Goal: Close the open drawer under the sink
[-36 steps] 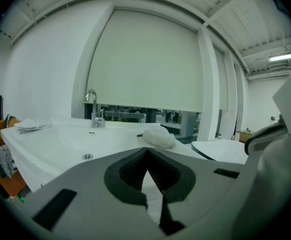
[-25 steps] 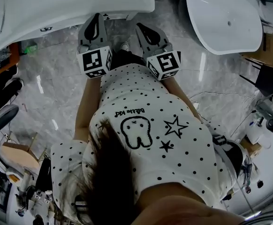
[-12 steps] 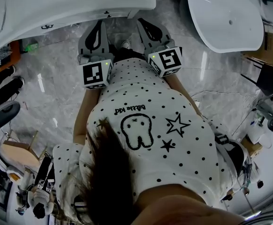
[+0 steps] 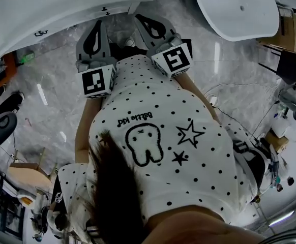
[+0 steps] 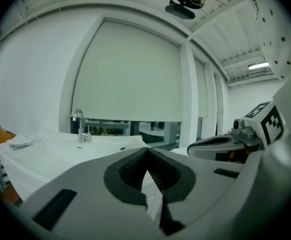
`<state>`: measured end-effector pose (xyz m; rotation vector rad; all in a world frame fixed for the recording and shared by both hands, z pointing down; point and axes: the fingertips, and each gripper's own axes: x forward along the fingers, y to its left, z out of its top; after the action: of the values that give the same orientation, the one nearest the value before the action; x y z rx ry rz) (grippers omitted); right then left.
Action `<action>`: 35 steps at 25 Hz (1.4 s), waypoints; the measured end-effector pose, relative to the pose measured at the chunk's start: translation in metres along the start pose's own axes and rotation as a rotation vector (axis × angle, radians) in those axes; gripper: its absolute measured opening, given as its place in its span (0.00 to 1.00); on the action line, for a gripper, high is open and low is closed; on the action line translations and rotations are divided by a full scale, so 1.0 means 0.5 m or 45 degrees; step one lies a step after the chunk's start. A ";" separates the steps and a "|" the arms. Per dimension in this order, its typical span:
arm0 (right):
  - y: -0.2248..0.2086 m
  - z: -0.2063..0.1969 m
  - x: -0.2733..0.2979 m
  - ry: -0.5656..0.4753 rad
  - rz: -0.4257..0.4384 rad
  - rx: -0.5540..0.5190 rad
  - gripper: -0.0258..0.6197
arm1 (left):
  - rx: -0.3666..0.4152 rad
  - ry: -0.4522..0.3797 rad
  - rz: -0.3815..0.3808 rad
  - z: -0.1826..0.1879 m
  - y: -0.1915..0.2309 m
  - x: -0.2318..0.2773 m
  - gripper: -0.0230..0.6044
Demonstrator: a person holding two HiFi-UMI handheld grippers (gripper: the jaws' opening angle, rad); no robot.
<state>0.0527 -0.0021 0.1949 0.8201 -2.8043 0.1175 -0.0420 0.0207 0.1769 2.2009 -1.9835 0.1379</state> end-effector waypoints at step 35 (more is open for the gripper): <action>0.047 -0.020 -0.039 0.038 -0.063 -0.036 0.06 | -0.005 -0.045 -0.060 -0.014 -0.012 -0.054 0.04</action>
<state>0.0577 0.0292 0.1996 0.8736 -2.7490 0.0813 -0.0385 0.0489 0.1783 2.2613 -1.9463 0.0892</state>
